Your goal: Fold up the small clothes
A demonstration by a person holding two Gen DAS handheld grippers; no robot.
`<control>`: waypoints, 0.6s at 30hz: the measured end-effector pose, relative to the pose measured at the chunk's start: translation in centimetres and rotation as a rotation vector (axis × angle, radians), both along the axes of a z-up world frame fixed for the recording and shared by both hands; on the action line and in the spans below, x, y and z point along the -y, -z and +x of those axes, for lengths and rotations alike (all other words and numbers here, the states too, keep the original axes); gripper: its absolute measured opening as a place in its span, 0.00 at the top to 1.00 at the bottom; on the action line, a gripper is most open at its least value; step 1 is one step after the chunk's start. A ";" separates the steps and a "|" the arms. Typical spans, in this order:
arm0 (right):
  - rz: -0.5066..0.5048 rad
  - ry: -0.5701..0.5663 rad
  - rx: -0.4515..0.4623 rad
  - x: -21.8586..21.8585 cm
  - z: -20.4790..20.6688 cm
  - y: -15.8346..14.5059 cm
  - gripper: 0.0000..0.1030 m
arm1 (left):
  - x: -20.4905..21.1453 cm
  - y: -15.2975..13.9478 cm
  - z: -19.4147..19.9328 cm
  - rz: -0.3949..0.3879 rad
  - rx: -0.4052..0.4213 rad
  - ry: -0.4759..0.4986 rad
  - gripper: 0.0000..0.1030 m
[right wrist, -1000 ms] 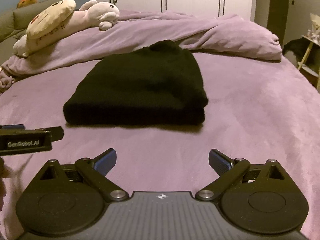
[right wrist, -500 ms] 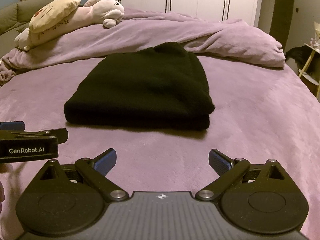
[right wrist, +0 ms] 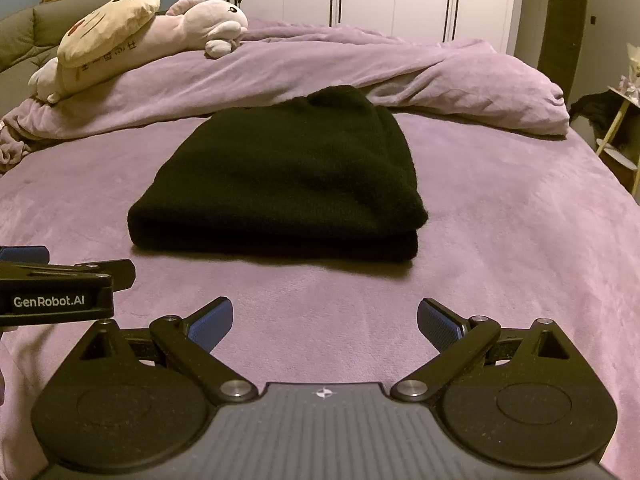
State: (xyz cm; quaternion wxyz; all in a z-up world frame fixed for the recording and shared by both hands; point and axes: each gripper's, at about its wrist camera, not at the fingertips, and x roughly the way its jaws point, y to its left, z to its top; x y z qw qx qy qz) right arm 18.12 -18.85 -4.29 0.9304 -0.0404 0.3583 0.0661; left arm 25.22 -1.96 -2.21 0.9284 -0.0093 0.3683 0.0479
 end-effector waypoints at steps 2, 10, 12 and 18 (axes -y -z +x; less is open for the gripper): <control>0.001 -0.001 0.000 0.0 0.0 0.0 0.04 | 0.1 0.0 -0.1 0.000 -0.002 0.002 0.00; 0.003 -0.002 -0.001 0.1 0.0 -0.1 0.04 | -0.1 0.0 0.1 0.008 -0.014 0.012 0.00; 0.001 -0.001 -0.001 0.1 -0.1 -0.1 0.04 | -0.1 0.0 0.1 0.009 -0.013 0.013 0.00; 0.001 -0.003 0.001 0.0 -0.1 -0.2 0.04 | 0.0 0.0 0.1 0.008 -0.015 0.005 0.00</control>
